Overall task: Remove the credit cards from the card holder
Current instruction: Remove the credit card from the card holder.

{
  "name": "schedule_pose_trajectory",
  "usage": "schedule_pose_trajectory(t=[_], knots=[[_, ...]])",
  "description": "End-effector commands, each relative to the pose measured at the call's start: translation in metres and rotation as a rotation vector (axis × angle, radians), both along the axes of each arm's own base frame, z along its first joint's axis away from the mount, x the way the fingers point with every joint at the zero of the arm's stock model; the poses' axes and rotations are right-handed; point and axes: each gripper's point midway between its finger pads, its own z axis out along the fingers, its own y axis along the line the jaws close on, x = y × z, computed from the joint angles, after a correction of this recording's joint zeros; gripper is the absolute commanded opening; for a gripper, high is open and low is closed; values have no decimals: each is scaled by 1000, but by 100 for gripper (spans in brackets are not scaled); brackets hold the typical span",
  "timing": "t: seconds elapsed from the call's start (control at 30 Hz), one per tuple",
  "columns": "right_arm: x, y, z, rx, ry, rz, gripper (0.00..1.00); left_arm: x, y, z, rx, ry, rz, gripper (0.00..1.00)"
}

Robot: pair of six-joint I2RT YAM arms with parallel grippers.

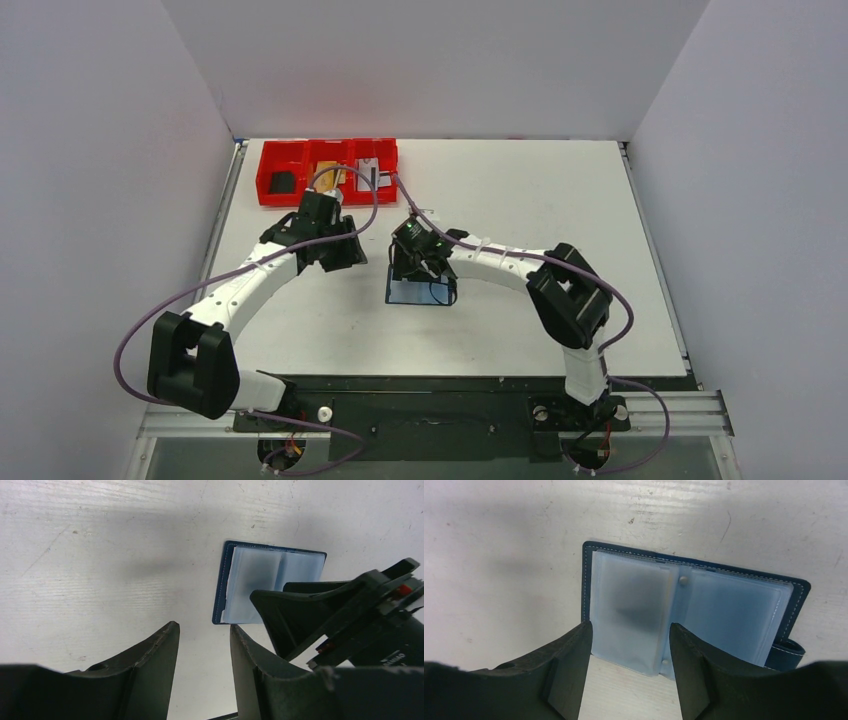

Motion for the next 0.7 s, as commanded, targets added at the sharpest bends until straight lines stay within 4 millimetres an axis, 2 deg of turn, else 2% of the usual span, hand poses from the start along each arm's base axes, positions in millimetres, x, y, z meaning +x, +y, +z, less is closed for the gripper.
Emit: schedule_pose_trajectory(t=[0.0, 0.27, 0.47, 0.67], knots=[[0, 7, -3, -55, -16, 24, 54, 8, -3, 12, -35, -55, 8, 40], [-13, 1, -27, -159, 28, 72, 54, 8, -4, 6, -35, -37, 13, 40], [-27, -14, -49, -192, 75, 102, 38, 6, -7, -6, -41, -6, 22, 40], [-39, -20, -62, -110, 109, 131, 24, -3, -23, -26, -62, 45, 4, 40]])
